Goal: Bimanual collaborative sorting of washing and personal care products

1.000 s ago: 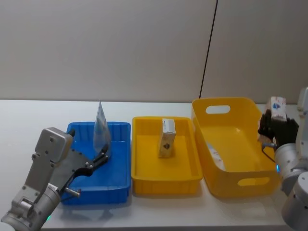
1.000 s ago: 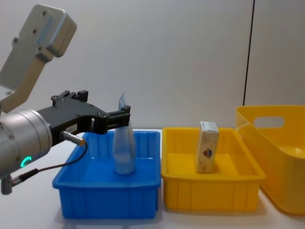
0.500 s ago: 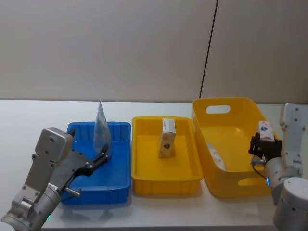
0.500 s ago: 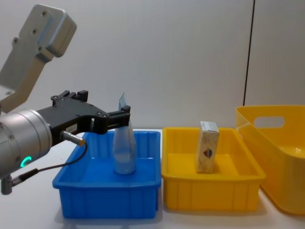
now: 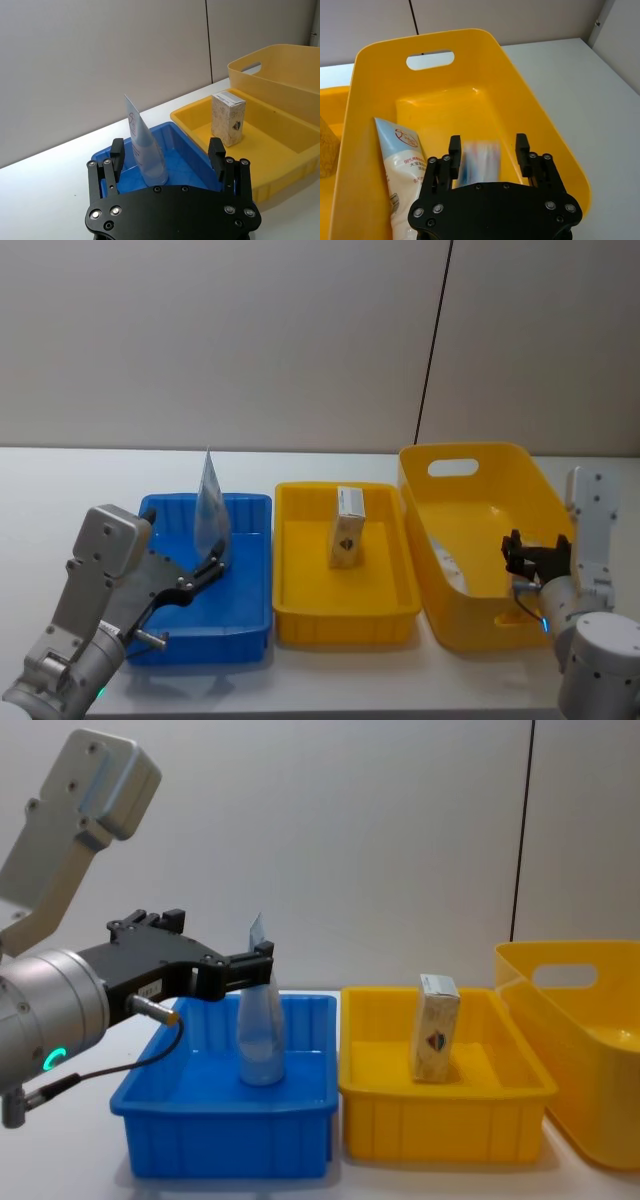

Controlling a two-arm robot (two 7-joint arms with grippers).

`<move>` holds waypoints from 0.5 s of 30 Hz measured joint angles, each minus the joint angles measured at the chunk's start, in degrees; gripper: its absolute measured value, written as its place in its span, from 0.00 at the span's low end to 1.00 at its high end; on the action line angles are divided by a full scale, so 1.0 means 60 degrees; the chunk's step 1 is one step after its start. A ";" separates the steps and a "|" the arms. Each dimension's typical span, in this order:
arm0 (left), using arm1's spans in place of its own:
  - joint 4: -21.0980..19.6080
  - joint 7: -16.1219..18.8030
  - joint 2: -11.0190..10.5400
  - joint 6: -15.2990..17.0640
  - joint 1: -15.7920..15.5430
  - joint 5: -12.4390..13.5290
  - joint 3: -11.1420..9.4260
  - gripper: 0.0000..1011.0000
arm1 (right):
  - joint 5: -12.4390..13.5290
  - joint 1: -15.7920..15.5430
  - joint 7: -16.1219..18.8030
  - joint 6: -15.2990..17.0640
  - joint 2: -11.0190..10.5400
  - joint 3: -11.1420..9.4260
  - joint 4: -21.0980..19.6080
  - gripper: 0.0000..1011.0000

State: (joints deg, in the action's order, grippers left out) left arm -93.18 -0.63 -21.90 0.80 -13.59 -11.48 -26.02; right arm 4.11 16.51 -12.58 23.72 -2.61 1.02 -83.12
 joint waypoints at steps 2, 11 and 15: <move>0.0001 0.0000 0.0000 0.0000 0.0000 0.0000 0.0001 0.99 | -0.0007 0.0014 0.0003 0.0016 0.0003 0.0006 0.0035 0.68; 0.0000 0.0000 0.0000 -0.0001 -0.0001 0.0000 0.0000 0.99 | -0.0026 0.0034 0.0020 0.0041 0.0017 0.0014 0.0106 0.94; 0.0000 0.0000 0.0000 0.0000 0.0000 0.0000 0.0001 0.99 | -0.0024 0.0023 0.0073 -0.0044 0.0028 0.0000 0.0074 0.99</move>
State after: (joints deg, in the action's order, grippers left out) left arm -93.18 -0.63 -21.90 0.79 -13.59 -11.48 -26.02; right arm 3.96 16.65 -12.14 23.46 -2.44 1.02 -82.67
